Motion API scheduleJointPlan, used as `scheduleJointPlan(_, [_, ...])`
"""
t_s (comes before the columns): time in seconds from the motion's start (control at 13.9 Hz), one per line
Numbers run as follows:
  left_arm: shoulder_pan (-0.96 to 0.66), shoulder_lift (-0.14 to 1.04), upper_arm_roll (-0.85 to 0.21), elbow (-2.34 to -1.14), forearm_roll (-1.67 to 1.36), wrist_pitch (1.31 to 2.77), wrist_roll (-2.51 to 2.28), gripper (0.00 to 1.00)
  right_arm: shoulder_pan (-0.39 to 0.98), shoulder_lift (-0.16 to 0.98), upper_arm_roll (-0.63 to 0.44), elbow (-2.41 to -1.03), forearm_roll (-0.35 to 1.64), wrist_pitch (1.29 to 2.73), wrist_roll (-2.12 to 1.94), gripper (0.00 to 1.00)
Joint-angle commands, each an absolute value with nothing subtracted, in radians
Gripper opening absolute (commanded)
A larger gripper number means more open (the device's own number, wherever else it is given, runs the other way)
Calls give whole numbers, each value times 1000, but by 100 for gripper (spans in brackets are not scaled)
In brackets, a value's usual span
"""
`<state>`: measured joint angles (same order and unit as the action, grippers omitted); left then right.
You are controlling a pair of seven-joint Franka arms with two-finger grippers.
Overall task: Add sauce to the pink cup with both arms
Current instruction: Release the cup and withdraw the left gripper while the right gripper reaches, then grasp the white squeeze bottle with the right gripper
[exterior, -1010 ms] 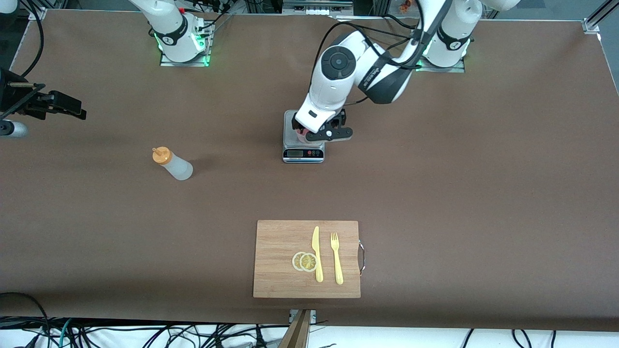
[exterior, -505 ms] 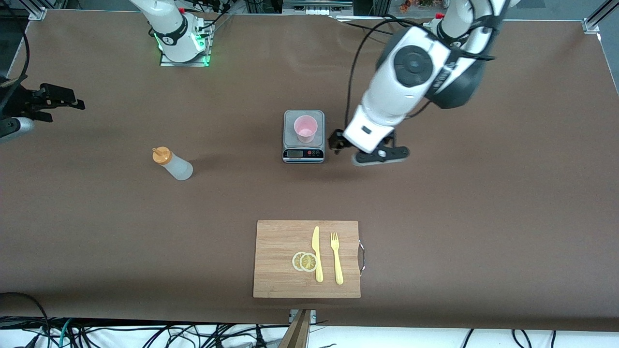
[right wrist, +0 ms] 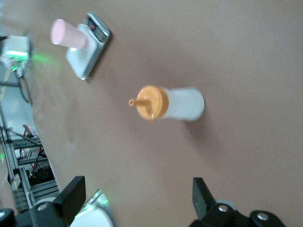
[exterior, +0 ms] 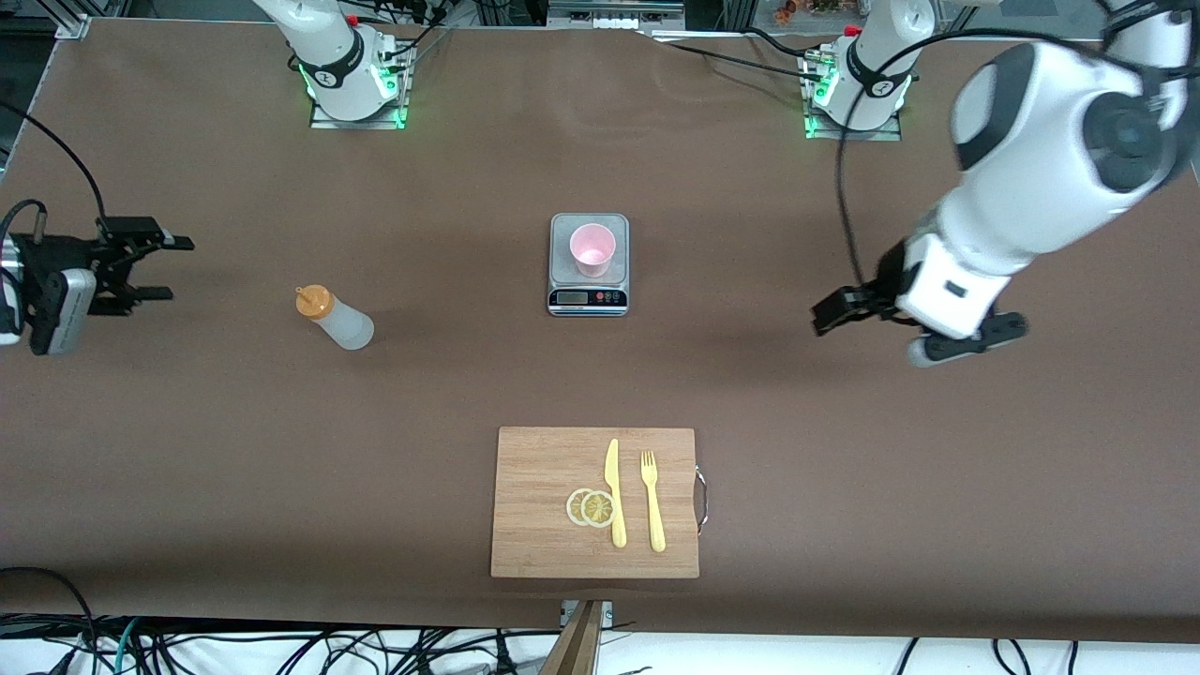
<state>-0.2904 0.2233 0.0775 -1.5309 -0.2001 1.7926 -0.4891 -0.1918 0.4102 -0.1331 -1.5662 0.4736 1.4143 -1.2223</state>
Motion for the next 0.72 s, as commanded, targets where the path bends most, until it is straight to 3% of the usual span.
scheduleJointPlan(0.0, [-194,221,60,-1439,-207,1677,-402,100,-222,497,-126,-1548,584,1419,-1492,100])
scheduleJointPlan(0.22, [-103,222,60,-1364,-206,1572,-258,100,-219,547,-120,-1548,661,1457,-1791,99])
scheduleJointPlan(0.65, [-55,192,58,-1361,-85,1499,-46,100,-224,742,-118,-1551,822,1440,-2273,99])
